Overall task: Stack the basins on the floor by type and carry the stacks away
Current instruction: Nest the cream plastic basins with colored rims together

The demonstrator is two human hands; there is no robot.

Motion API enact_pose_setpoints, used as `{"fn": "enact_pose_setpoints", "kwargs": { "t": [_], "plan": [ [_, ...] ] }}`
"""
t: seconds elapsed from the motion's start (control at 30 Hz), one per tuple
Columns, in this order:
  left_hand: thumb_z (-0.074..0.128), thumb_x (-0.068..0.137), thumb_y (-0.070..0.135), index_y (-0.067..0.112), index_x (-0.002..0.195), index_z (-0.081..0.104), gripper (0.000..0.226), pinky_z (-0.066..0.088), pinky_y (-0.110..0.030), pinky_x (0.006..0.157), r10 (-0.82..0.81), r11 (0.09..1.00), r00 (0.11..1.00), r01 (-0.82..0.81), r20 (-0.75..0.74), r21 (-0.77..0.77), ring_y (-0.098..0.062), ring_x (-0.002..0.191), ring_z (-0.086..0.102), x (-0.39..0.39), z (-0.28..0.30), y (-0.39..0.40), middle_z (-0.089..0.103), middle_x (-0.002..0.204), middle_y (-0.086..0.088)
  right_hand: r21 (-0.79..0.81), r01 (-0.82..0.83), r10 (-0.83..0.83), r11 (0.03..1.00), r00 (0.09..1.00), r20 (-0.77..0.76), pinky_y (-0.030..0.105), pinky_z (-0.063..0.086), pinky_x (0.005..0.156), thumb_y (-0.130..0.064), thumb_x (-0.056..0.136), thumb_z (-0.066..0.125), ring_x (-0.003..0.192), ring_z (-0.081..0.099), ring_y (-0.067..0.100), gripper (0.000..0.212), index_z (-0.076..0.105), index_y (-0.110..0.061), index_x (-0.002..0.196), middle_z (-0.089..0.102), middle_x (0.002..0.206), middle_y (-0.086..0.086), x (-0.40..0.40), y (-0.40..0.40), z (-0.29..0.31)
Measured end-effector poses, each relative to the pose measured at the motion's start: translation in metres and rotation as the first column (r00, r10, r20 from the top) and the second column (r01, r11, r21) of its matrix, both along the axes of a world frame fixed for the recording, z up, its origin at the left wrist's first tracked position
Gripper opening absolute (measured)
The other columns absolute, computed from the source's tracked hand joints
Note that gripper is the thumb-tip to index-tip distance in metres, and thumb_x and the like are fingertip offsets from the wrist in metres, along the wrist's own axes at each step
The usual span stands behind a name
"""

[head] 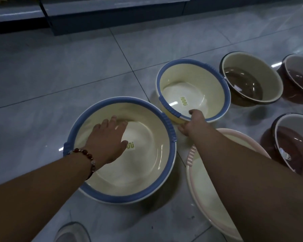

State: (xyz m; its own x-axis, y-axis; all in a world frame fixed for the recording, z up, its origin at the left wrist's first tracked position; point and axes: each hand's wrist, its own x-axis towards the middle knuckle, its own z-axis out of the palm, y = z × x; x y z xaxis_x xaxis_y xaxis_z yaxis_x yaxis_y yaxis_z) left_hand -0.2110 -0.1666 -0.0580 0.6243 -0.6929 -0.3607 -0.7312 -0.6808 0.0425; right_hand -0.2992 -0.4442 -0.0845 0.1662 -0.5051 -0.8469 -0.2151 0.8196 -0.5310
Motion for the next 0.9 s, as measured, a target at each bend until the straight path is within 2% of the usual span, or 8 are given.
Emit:
{"fn": "enact_pose_setpoints", "kwargs": {
  "t": [0.07,0.17,0.27,0.33,0.5,0.73,0.8,0.9],
  "plan": [
    [0.042,0.100,0.051,0.027,0.156,0.009,0.070,0.024,-0.045,0.118,-0.012,1.000,1.000,0.012,-0.001,0.005,-0.031,0.148,0.021,-0.001,-0.001,0.001,0.009,0.165,-0.011,0.197,0.234,-0.259,0.952,0.959,0.114,0.052,0.049,0.097,-0.025,0.084,0.066,0.110,0.059,0.040,0.054,0.043,-0.012,0.131,0.056,0.126,0.019,-0.003,-0.003,-0.003],
    [0.039,0.101,0.050,0.026,0.157,0.005,0.070,0.022,-0.044,0.119,-0.050,0.997,0.999,0.050,-0.003,0.050,-0.031,0.149,0.019,-0.003,-0.002,0.007,0.009,0.165,-0.011,0.210,0.251,-0.282,0.945,0.950,0.135,0.042,0.050,0.092,-0.028,0.088,0.066,0.100,0.064,0.031,0.045,0.051,-0.008,0.125,0.065,0.115,0.014,-0.002,-0.006,0.004],
    [0.039,0.101,0.051,0.027,0.157,0.004,0.071,0.024,-0.044,0.119,-0.077,0.994,0.997,0.076,0.001,0.079,-0.030,0.148,0.020,-0.002,-0.003,0.014,0.011,0.165,-0.010,0.169,0.261,-0.281,0.950,0.954,0.106,0.033,0.045,0.068,-0.035,0.088,0.067,0.077,0.059,0.018,0.034,0.060,-0.010,0.110,0.064,0.092,0.004,0.003,-0.015,0.012],
    [0.040,0.100,0.052,0.027,0.157,0.006,0.071,0.026,-0.044,0.118,-0.079,0.993,0.997,0.079,-0.001,0.091,-0.030,0.147,0.023,0.001,-0.001,0.017,0.013,0.164,-0.009,0.180,0.260,-0.281,0.949,0.954,0.104,0.028,0.042,0.059,-0.032,0.089,0.068,0.067,0.054,0.014,0.025,0.061,-0.011,0.100,0.059,0.081,0.002,0.002,-0.016,0.021],
    [0.044,0.098,0.051,0.028,0.156,0.017,0.068,0.036,-0.042,0.111,-0.100,0.992,0.995,0.099,0.016,0.077,-0.029,0.140,0.034,0.007,0.015,0.024,0.023,0.160,-0.009,0.210,0.284,-0.307,0.936,0.948,0.084,0.023,0.042,0.061,-0.021,0.088,0.068,0.060,0.049,0.013,0.016,0.058,-0.009,0.084,0.054,0.072,0.001,-0.019,-0.019,0.048],
    [0.049,0.095,0.048,0.032,0.147,0.032,0.058,0.048,-0.039,0.094,-0.114,0.993,0.993,0.113,0.031,0.040,-0.025,0.122,0.050,0.012,0.068,0.048,0.042,0.145,-0.004,0.072,0.140,-0.141,0.988,0.990,0.007,0.023,0.041,0.054,-0.017,0.083,0.068,0.052,0.041,0.011,0.022,0.050,-0.011,0.073,0.045,0.063,-0.001,-0.040,-0.019,0.126],
    [0.049,0.095,0.049,0.031,0.147,0.033,0.058,0.048,-0.039,0.095,-0.045,0.998,0.999,0.045,0.004,0.033,-0.024,0.121,0.051,0.015,0.089,0.060,0.042,0.145,-0.003,0.029,0.098,-0.097,0.995,0.995,-0.008,0.022,0.041,0.051,-0.016,0.081,0.070,0.049,0.041,0.010,0.022,0.050,-0.013,0.073,0.045,0.062,-0.002,-0.051,-0.017,0.152],
    [0.049,0.094,0.052,0.030,0.145,0.039,0.057,0.046,-0.039,0.095,0.105,0.986,0.988,-0.119,-0.117,-0.119,-0.024,0.117,0.053,0.013,0.124,0.078,0.049,0.140,-0.004,-0.009,-0.029,0.029,1.000,0.999,0.026,0.021,0.042,0.052,-0.016,0.081,0.069,0.052,0.043,0.010,0.020,0.050,-0.014,0.078,0.046,0.064,-0.002,-0.073,-0.007,0.185]
  ]
}}
